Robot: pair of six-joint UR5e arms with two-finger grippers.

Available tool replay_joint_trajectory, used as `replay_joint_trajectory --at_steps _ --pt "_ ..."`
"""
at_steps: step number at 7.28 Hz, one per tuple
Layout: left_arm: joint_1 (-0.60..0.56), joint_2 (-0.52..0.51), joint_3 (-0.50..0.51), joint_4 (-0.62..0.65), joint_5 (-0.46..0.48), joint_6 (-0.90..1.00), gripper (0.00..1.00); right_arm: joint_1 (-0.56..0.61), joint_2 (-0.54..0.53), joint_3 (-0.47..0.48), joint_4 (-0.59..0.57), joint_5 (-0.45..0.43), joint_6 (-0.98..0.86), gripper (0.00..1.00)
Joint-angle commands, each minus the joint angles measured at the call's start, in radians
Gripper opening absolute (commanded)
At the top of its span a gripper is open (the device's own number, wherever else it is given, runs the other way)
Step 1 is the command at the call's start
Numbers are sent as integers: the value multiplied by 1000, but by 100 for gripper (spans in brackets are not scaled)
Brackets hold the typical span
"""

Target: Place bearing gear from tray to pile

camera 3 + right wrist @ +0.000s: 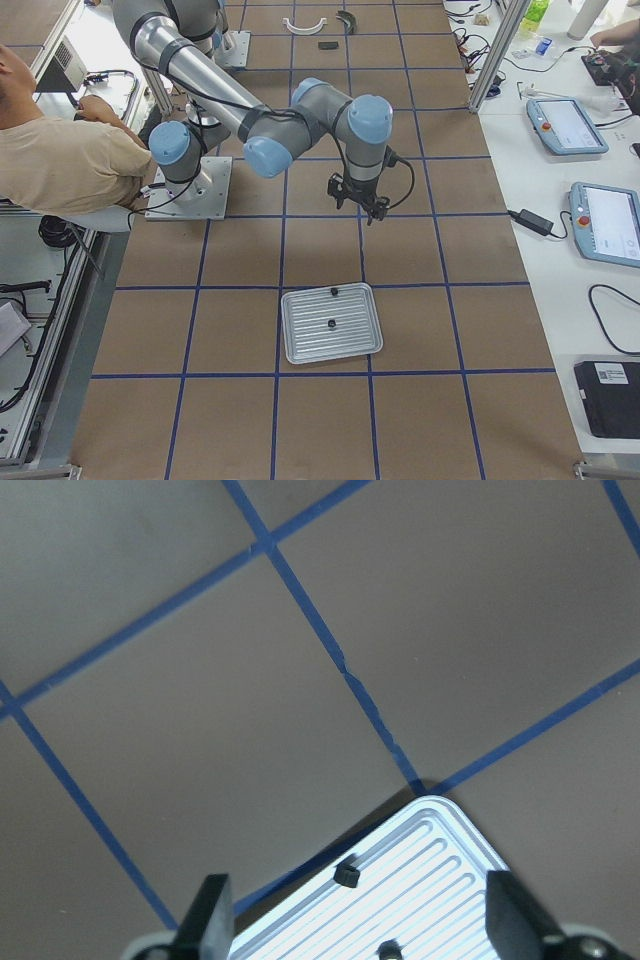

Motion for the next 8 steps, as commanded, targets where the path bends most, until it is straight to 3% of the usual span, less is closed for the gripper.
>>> replay_joint_trajectory --at_steps 1,4,5,8 --pt "0 1 -3 1 -1 -2 100 -79 146 0 -137 2 -268 81" --pt "0 4 -8 1 -1 0 100 -100 212 1 -145 2 -412 70" --pt "0 6 -9 0 1 0 100 -100 220 3 -142 -1 -427 46" --pt "0 4 -6 1 -1 0 100 -101 236 79 -235 -35 -479 40"
